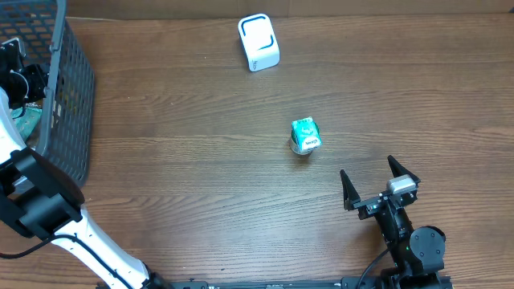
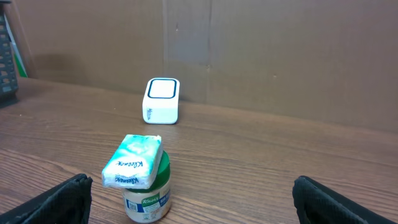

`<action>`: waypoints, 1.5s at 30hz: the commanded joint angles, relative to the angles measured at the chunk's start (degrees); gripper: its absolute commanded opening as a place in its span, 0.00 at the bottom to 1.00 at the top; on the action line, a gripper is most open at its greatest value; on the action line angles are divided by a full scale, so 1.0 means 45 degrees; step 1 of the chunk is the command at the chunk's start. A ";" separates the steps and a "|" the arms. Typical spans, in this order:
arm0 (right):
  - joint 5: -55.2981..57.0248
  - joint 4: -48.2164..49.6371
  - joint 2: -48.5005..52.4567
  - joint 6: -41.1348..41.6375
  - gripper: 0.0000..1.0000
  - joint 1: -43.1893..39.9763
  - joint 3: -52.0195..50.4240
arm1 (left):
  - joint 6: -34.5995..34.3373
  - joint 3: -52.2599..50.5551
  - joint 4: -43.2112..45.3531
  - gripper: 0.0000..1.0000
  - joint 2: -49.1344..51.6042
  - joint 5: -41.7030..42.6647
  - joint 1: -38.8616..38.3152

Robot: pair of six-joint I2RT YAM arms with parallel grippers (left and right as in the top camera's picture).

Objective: Scan the item barcode
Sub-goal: 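Reach into the basket and grasp the yellow Vim bottle with the left gripper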

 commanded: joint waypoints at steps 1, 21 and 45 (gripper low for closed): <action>0.0165 0.0039 -0.0097 -0.0034 1.00 0.0034 -0.0126 | 0.0194 -0.0092 0.0155 0.55 -0.0277 0.0228 -0.0141; 0.0165 0.0039 -0.0097 -0.0034 1.00 0.0034 -0.0126 | 0.0199 -0.0165 0.0340 0.68 0.0131 0.0068 -0.0437; 0.0165 0.0039 -0.0097 -0.0034 1.00 0.0034 -0.0126 | -0.1700 0.1598 0.0636 0.30 -0.1549 -0.0151 -0.0413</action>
